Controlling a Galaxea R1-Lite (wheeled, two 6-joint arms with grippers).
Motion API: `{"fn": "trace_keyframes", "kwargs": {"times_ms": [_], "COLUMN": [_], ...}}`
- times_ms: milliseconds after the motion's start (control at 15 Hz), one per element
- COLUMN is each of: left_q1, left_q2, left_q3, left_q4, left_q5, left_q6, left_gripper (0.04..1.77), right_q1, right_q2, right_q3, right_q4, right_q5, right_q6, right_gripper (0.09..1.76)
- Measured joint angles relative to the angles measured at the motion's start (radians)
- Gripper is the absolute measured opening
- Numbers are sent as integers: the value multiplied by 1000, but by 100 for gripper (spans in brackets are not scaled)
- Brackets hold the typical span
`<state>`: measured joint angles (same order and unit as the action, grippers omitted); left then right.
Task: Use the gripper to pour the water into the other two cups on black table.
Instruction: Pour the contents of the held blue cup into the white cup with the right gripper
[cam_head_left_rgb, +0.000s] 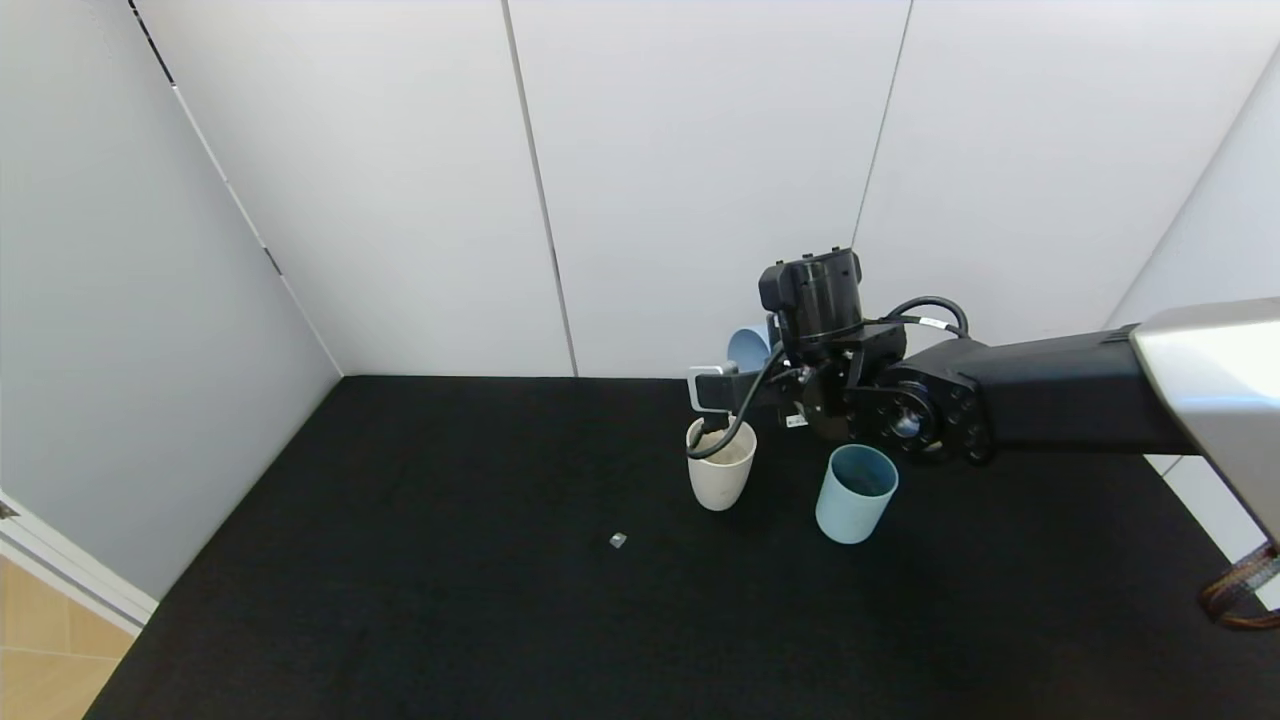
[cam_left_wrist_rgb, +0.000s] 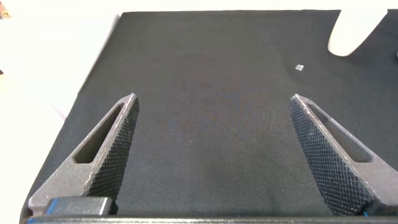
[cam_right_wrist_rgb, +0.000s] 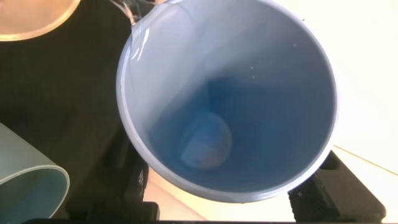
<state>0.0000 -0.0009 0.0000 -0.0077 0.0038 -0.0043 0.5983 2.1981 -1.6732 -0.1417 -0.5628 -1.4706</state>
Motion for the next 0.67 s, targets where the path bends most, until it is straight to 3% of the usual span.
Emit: {"fn": "trace_keyframes", "kwargs": {"times_ms": [667], "left_q1": [0], "left_q2": [0], "left_q3": [0], "left_q4": [0], "left_q5": [0], "left_q6": [0], "left_gripper": [172], "right_q1": [-6], "right_q2": [-4], "right_q3": [2], "right_q4": [-4], "right_q5": [25], "right_q6": [71], "right_gripper": [125]}}
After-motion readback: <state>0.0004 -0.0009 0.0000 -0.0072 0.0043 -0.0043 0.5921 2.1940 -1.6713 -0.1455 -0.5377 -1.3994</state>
